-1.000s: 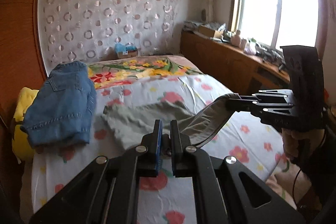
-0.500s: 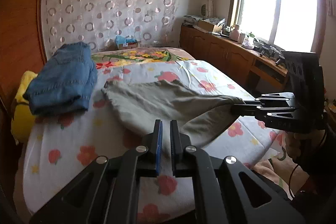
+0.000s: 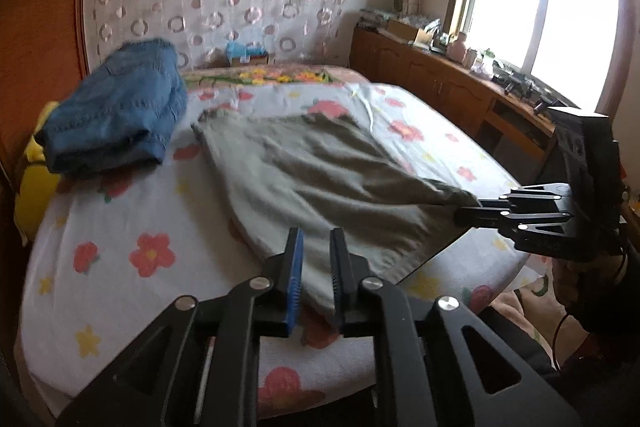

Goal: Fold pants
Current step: 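Lower the folded shorts onto the bed and open both tools, then move both tools back to the folded edge of the shorts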

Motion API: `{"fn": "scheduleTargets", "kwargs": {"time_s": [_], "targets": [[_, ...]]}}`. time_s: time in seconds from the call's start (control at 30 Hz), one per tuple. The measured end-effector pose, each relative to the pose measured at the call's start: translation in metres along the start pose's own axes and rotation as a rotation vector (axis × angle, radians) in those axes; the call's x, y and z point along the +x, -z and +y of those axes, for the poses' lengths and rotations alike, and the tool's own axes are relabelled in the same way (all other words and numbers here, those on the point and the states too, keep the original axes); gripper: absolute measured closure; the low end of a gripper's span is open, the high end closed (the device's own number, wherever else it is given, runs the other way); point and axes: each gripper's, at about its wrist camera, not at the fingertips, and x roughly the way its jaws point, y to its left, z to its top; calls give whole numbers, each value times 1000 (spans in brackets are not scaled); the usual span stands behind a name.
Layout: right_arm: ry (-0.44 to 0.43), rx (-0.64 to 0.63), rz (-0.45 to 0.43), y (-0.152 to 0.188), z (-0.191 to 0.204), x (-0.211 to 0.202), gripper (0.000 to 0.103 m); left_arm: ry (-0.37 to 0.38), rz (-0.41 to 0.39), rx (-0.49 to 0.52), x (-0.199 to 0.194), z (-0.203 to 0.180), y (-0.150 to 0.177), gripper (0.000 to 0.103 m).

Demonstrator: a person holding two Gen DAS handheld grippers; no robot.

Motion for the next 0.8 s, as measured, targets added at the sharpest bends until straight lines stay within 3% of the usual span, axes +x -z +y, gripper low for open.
{"fn": "scheduleTargets", "kwargs": {"time_s": [0.17,0.4,0.6,0.8], "targets": [[30,15,22,8,-7,4,75,-20,51,-1,22,2,7,80],[57,15,-2,-9,-20,-5,71,-44,124,-23,42,8,18,65],[77,-26,-20,-42,-28,7,69,-48,104,5,42,2,23,52],[68,-9,-34,-88,-52,37,69,-62,85,5,43,1,23,50]]}}
